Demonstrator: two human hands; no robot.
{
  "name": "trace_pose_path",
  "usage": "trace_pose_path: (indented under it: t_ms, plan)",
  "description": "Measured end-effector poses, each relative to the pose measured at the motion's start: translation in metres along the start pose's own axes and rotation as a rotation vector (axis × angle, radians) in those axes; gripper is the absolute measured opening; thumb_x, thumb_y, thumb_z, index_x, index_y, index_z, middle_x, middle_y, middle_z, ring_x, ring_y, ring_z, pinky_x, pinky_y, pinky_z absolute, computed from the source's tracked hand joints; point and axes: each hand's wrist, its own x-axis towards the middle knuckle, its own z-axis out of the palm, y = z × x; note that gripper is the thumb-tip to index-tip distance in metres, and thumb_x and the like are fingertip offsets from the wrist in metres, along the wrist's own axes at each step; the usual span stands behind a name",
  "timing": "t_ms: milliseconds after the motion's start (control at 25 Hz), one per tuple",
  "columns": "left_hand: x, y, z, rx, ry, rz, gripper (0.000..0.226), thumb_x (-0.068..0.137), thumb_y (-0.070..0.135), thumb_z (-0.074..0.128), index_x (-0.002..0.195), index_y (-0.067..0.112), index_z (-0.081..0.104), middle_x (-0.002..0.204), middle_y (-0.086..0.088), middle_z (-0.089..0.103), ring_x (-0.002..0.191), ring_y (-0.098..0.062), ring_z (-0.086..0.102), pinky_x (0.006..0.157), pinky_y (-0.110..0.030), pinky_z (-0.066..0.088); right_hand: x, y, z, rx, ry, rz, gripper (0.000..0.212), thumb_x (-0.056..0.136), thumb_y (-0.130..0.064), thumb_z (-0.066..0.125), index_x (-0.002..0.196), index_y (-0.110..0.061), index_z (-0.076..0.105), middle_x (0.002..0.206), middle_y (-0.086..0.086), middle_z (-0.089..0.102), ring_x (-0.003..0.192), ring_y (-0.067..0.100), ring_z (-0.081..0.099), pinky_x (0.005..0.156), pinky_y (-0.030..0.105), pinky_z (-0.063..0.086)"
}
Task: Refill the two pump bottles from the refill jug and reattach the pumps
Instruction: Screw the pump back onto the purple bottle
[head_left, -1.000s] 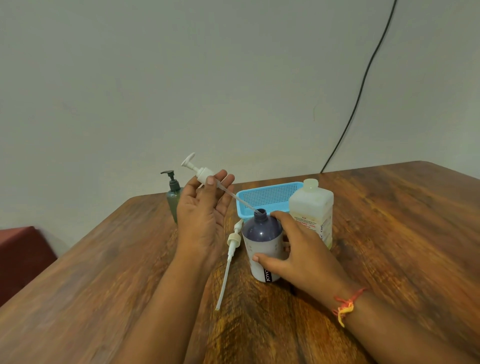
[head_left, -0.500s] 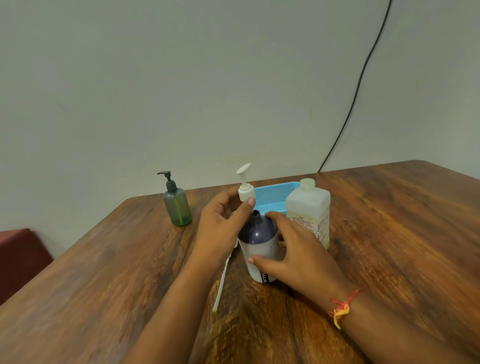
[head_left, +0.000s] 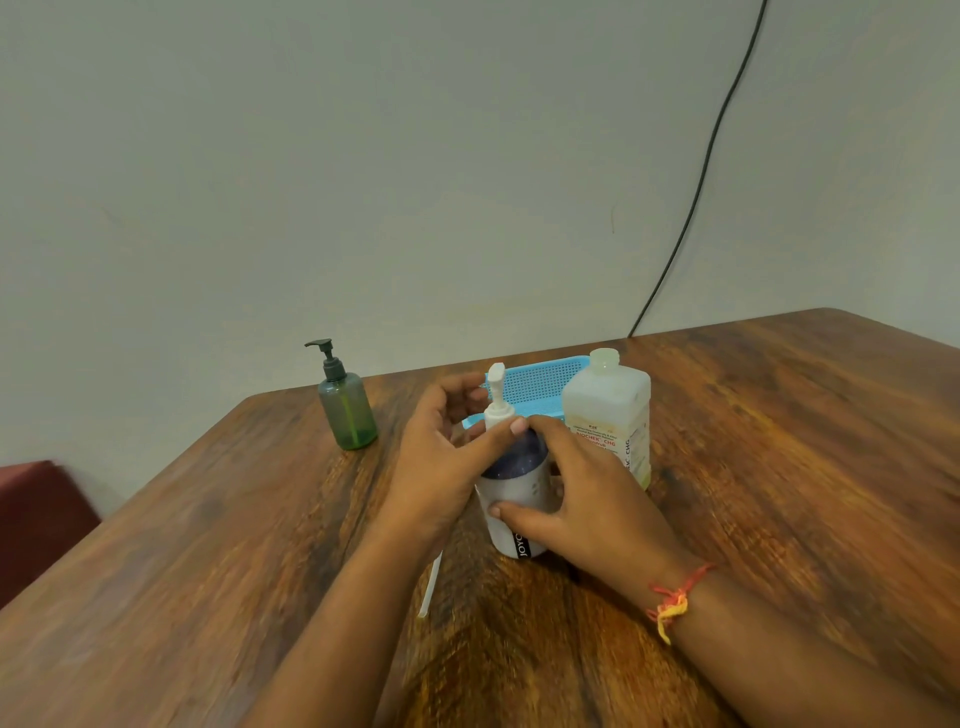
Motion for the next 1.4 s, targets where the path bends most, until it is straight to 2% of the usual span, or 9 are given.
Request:
trace_pose_path:
  t_ms: [120, 280, 440, 600, 840, 1000, 1120, 1280, 1400]
  plan:
    - [0.002, -0.001, 0.0, -0.009, 0.033, 0.031, 0.042, 0.084, 0.01, 0.078, 0.123, 0.015, 0.063, 0.102, 0.0, 0.072, 0.106, -0.014, 0.07, 0.085, -0.027, 0.059, 0.0, 0.001, 0.0, 0.02, 0.005, -0.003, 0.08, 0.079, -0.061, 0.074, 0.145, -0.038, 0.035, 0.145, -0.015, 0.047, 0.13, 0.005, 0.046, 0.099, 0.027, 0.052]
    - [0.001, 0.001, 0.001, 0.015, -0.011, 0.013, 0.029, 0.098, 0.001, 0.059, 0.124, 0.012, 0.066, 0.115, -0.003, 0.076, 0.112, -0.015, 0.071, 0.092, -0.026, 0.058, 0.0, 0.001, -0.001, 0.044, 0.007, -0.007, 0.08, 0.079, -0.058, 0.075, 0.145, -0.037, 0.036, 0.143, -0.015, 0.049, 0.127, 0.005, 0.048, 0.1, 0.027, 0.051]
    - [0.0, 0.003, 0.012, 0.074, -0.085, -0.019, 0.023, 0.101, 0.018, 0.059, 0.123, 0.023, 0.065, 0.119, 0.005, 0.074, 0.115, -0.012, 0.069, 0.092, -0.029, 0.058, 0.0, -0.001, -0.002, 0.07, -0.003, -0.01, 0.074, 0.079, -0.056, 0.075, 0.14, -0.044, 0.035, 0.131, -0.025, 0.048, 0.115, -0.004, 0.046, 0.089, 0.017, 0.049]
    - [0.002, -0.001, 0.016, 0.168, 0.006, 0.006, 0.057, 0.089, 0.018, 0.075, 0.139, 0.026, 0.047, 0.121, 0.007, 0.065, 0.108, 0.004, 0.065, 0.087, -0.023, 0.059, -0.001, -0.001, -0.003, 0.099, -0.003, -0.015, 0.072, 0.078, -0.055, 0.076, 0.138, -0.045, 0.037, 0.126, -0.032, 0.04, 0.116, -0.009, 0.042, 0.091, 0.015, 0.048]
    - [0.0, -0.005, 0.008, 0.012, -0.064, -0.039, 0.046, 0.1, 0.009, 0.059, 0.142, 0.024, 0.047, 0.117, 0.003, 0.077, 0.115, -0.014, 0.07, 0.094, -0.033, 0.058, 0.0, -0.001, -0.003, 0.116, -0.004, -0.015, 0.072, 0.078, -0.056, 0.076, 0.138, -0.044, 0.038, 0.131, -0.024, 0.051, 0.114, -0.003, 0.05, 0.091, 0.019, 0.052]
    - [0.005, -0.008, 0.02, 0.157, -0.013, -0.027, 0.073, 0.084, 0.024, 0.08, 0.144, 0.029, 0.04, 0.131, 0.002, 0.064, 0.114, -0.001, 0.066, 0.088, -0.022, 0.058, -0.001, -0.001, -0.004, 0.138, 0.001, -0.007, 0.068, 0.077, -0.051, 0.078, 0.132, -0.047, 0.039, 0.111, -0.04, 0.043, 0.104, -0.01, 0.051, 0.083, 0.009, 0.048]
    - [0.008, -0.012, 0.013, 0.108, 0.078, -0.021, 0.081, 0.082, 0.017, 0.084, 0.145, 0.026, 0.034, 0.117, -0.006, 0.071, 0.111, -0.012, 0.07, 0.094, -0.035, 0.058, 0.0, 0.001, -0.002, 0.139, -0.001, 0.01, 0.075, 0.075, -0.054, 0.08, 0.135, -0.045, 0.037, 0.124, -0.032, 0.045, 0.111, -0.007, 0.051, 0.086, 0.012, 0.05]
    - [0.006, -0.008, 0.008, -0.028, 0.026, -0.071, 0.058, 0.096, 0.004, 0.062, 0.147, 0.017, 0.038, 0.101, 0.006, 0.08, 0.107, -0.012, 0.073, 0.096, -0.038, 0.058, 0.0, 0.002, -0.001, 0.15, -0.007, 0.062, 0.081, 0.072, -0.054, 0.083, 0.132, -0.043, 0.03, 0.12, -0.026, 0.05, 0.108, 0.001, 0.058, 0.084, 0.017, 0.053]
    - [0.005, -0.008, 0.015, -0.004, 0.007, -0.069, 0.063, 0.09, 0.016, 0.071, 0.144, 0.02, 0.041, 0.117, 0.002, 0.076, 0.116, -0.013, 0.069, 0.102, -0.042, 0.055, 0.0, 0.002, 0.0, 0.152, 0.012, 0.092, 0.076, 0.069, -0.056, 0.083, 0.12, -0.043, 0.028, 0.115, -0.02, 0.059, 0.099, 0.0, 0.062, 0.077, 0.022, 0.058]
